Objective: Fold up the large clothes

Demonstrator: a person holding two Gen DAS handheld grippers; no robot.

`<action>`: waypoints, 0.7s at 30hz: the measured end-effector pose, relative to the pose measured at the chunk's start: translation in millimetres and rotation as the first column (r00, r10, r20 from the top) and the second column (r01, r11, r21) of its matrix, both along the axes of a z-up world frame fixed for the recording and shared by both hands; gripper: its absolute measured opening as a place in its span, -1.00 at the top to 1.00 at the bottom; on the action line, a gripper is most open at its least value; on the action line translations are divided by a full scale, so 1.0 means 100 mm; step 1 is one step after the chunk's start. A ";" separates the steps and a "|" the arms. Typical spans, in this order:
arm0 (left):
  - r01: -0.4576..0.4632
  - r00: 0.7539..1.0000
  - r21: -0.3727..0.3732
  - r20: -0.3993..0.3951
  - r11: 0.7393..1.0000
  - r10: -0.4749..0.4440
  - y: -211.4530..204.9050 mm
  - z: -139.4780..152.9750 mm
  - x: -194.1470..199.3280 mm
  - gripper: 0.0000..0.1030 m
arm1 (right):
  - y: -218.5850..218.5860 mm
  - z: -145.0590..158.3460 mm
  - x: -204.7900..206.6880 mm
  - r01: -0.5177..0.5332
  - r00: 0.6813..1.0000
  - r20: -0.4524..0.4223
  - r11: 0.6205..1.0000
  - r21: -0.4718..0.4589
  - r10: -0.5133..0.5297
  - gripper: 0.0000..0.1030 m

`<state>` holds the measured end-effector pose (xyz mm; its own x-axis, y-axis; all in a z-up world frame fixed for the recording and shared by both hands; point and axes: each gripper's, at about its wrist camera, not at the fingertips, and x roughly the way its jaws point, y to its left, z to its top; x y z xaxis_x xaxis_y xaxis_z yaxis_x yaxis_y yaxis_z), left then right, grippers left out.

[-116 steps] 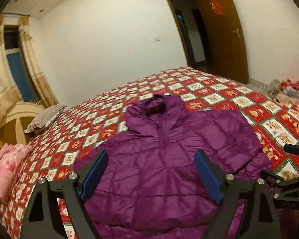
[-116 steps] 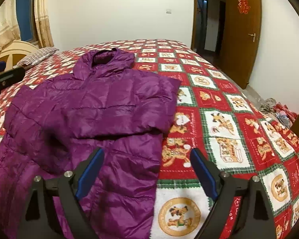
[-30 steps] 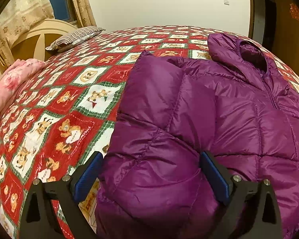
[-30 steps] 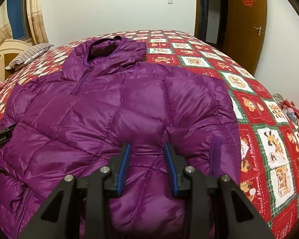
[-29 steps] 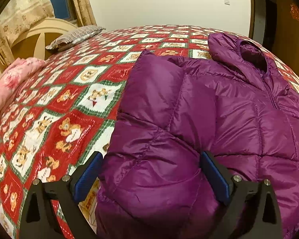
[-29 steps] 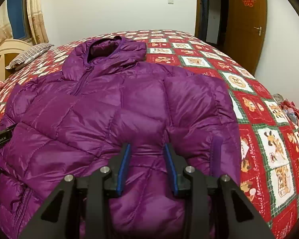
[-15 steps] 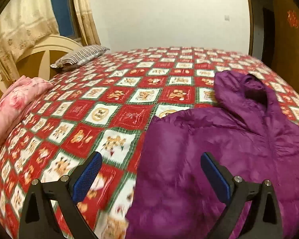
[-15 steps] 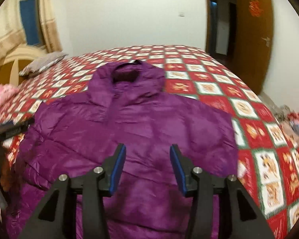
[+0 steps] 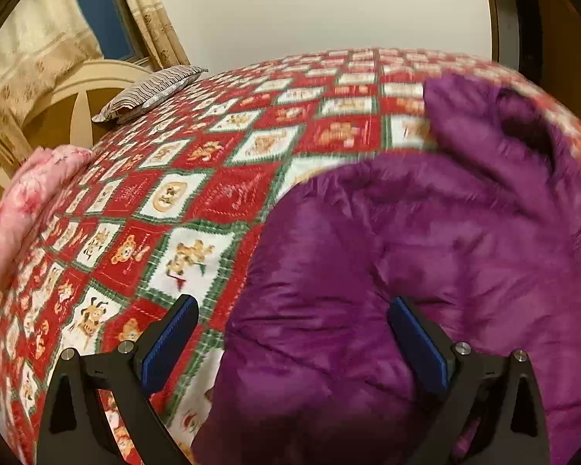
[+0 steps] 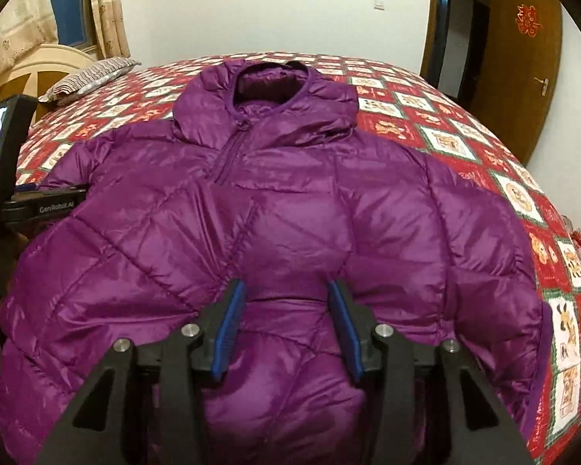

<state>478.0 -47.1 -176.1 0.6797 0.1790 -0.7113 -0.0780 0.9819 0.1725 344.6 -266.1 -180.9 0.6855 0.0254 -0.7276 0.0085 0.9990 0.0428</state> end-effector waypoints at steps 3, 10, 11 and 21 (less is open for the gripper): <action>0.003 0.997 -0.039 0.073 0.999 0.000 -0.02 0.23 -0.12 -0.93 | -0.21 0.31 -0.16 0.038 0.992 0.116 0.997 0.070 -0.046 0.05; 0.081 0.997 0.006 0.002 0.997 -0.081 -0.46 0.01 -0.07 -0.93 | -0.86 0.42 0.11 0.236 0.966 0.093 0.971 0.045 -0.240 0.01; 0.086 0.996 0.020 -0.011 0.996 -0.086 -0.51 -0.06 -0.07 -0.93 | -0.90 0.36 0.14 0.248 0.966 0.073 0.968 0.038 -0.250 0.01; 0.095 0.995 0.048 -0.009 0.994 -0.095 -0.58 -0.24 -0.09 -0.93 | -0.99 -0.07 0.16 0.260 0.966 0.000 0.965 -0.015 -0.260 0.01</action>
<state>469.5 -104.7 -199.7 0.6904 0.1481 -0.7081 0.0165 0.9754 0.2200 360.6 -365.1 -187.7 0.6660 -0.1640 -0.7277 0.2681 0.9630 0.0283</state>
